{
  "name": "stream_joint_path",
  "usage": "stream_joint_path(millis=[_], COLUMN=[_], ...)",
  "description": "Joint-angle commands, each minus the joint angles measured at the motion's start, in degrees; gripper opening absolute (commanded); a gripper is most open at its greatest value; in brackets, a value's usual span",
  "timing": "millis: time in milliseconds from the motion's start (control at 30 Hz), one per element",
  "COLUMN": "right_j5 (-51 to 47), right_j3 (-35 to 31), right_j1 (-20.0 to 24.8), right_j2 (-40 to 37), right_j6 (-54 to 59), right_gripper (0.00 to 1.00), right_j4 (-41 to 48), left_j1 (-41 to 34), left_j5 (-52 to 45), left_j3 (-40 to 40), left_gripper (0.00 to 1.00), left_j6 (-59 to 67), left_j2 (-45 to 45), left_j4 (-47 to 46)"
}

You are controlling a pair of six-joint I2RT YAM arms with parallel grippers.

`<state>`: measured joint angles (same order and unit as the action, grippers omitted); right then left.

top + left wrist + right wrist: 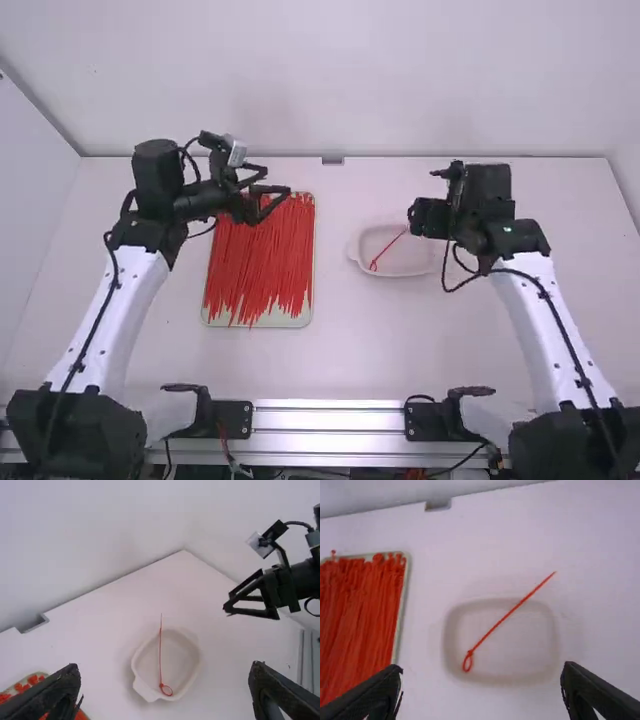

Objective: Fasten the cable tie

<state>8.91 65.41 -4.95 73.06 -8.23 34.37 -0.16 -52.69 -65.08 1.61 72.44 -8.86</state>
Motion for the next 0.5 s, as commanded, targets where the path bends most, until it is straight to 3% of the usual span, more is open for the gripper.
stream_joint_path(millis=[0, 100, 467], right_j5=[-4.14, -7.05, -8.91], right_j3=[-2.59, -5.50, -18.99], right_j1=[2.31, 4.95, 4.95], right_j2=[-3.21, -6.11, -19.60], right_j6=[3.97, 6.88, 8.23], right_gripper=[0.81, 0.76, 0.52], right_j4=[-1.61, -4.52, -18.00], left_j1=[0.16, 0.16, 0.16], left_j5=[3.30, 6.11, 19.28], left_j3=[2.29, 5.10, 18.28], left_gripper=[0.83, 0.78, 0.55], left_j6=[-1.61, -1.61, -1.61], left_j2=[-3.32, -6.13, -19.31], left_j4=[1.55, 4.36, 8.86])
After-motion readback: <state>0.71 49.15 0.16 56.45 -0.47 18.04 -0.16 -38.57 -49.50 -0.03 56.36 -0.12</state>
